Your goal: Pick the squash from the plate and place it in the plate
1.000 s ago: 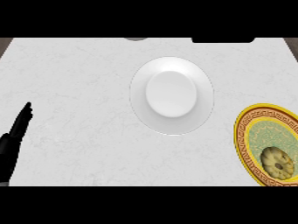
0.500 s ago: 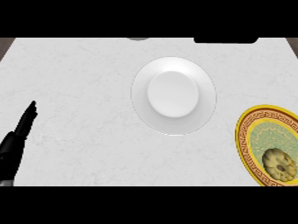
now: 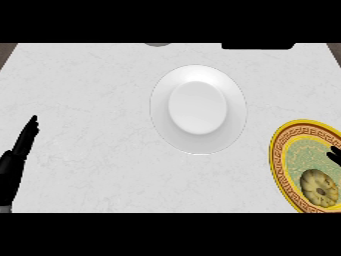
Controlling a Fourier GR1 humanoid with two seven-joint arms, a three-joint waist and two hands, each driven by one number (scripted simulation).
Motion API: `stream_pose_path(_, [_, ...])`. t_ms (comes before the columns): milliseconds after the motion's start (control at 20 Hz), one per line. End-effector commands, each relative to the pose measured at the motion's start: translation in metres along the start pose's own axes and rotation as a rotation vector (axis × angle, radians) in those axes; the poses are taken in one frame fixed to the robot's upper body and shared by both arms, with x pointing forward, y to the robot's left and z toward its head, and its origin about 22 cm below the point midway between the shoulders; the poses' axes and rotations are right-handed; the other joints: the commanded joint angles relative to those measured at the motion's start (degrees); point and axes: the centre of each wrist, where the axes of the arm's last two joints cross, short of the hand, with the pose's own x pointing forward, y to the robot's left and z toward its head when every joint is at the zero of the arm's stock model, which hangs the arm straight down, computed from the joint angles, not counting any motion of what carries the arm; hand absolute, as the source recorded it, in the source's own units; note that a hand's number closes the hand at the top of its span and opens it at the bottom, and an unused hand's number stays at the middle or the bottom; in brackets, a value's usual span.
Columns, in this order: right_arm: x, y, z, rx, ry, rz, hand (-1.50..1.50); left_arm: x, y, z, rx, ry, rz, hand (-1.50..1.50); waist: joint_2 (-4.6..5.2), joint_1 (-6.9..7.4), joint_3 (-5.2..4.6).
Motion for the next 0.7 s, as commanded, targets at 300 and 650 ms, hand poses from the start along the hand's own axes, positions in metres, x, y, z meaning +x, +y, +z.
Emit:
stream_pose_path(300, [-0.016,0.015,-0.031,0.125,0.01,0.032,-1.5,0.011,0.004,0.015,0.02,-0.007,-0.007,0.0,-0.07,0.09,0.01])
stream_pose_path(650, [-0.009,0.02,-0.044,0.13,0.032,0.048,-1.5,0.004,0.014,0.011,0.017,-0.006,-0.016,0.0,-0.08,-0.11,0.0])
